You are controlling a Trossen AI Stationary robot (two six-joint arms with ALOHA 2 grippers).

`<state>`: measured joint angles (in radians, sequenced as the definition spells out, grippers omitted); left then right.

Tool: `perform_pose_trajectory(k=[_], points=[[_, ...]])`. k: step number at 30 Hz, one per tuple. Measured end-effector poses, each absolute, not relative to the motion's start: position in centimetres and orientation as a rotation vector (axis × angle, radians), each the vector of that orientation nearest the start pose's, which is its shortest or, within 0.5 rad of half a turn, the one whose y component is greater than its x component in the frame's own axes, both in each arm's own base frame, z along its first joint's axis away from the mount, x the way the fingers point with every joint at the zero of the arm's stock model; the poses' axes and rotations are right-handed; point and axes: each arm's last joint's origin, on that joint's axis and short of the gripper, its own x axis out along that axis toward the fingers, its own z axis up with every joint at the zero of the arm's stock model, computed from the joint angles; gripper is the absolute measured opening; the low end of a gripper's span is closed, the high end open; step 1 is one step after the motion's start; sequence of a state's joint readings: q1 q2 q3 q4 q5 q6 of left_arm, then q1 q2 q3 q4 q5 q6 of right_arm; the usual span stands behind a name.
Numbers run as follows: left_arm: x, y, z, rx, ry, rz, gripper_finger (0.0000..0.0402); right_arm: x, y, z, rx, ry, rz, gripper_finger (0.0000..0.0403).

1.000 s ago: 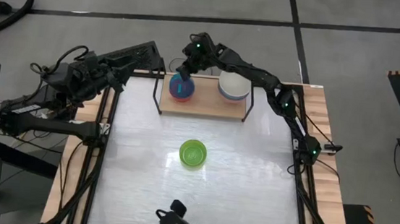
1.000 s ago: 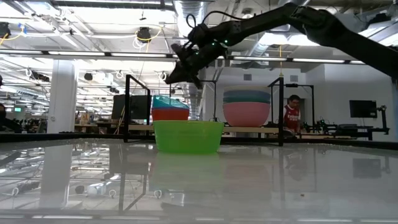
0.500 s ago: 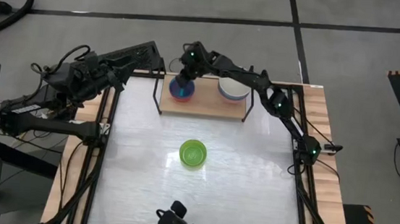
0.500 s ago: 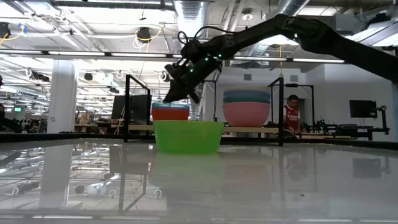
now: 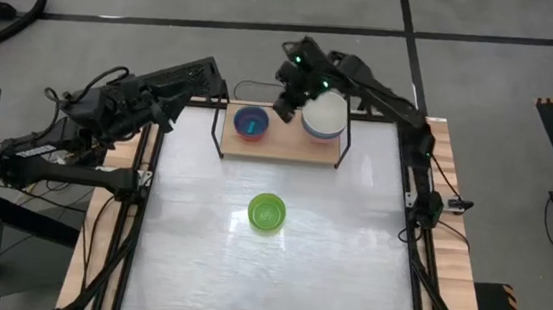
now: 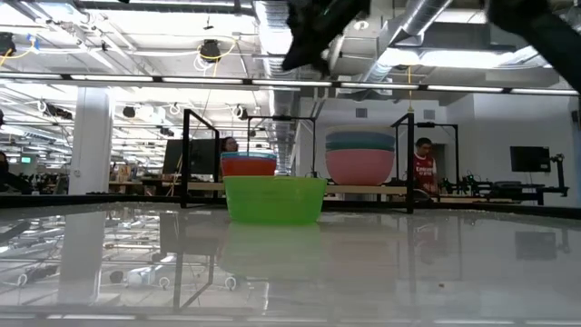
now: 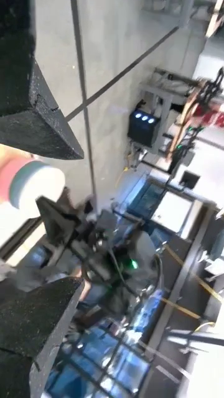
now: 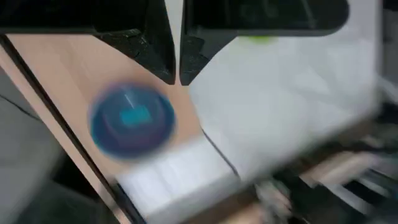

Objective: Place and stack bowls onto a shelf
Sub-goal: Stack the light green bowl into the light blue bowl on the shelf

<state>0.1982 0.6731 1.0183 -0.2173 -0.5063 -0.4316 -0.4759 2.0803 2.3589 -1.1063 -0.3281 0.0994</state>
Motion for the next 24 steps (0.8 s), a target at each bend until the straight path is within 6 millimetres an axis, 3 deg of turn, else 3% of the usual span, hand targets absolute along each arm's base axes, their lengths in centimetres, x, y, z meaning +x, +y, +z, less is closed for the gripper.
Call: perform_pose_trajectory(k=[5, 8, 13, 16, 19, 24], points=[[11.3, 3.5, 41.3, -0.468, -0.208, 0.585, 0.0308, 36.5, -13.2, 40.2, 0.318, 1.0, -0.334, 0.0072], [11.4, 3.3, 40.9, -0.5, -0.165, 0.544, 0.0308, 36.2, -10.2, 39.4, 0.318, 1.146, -0.346, 0.0096], [11.5, 3.1, 40.6, -0.546, -0.119, 0.474, 0.0308, 37.8, -5.5, 35.4, 0.326, 1.312, -0.316, 0.0167], [11.6, 3.1, 40.6, -0.55, -0.108, 0.442, 0.0308, 39.3, -3.4, 32.4, 0.311, 1.3, -0.296, 0.0215], [11.6, 3.0, 40.6, -0.543, -0.106, 0.438, 0.0308, 40.9, -2.4, 29.5, 0.311, 1.223, -0.285, 0.0246], [11.6, 3.0, 40.5, -0.542, -0.101, 0.439, 0.0308, 41.9, -2.4, 25.3, 0.322, 1.143, -0.305, 0.0253]])
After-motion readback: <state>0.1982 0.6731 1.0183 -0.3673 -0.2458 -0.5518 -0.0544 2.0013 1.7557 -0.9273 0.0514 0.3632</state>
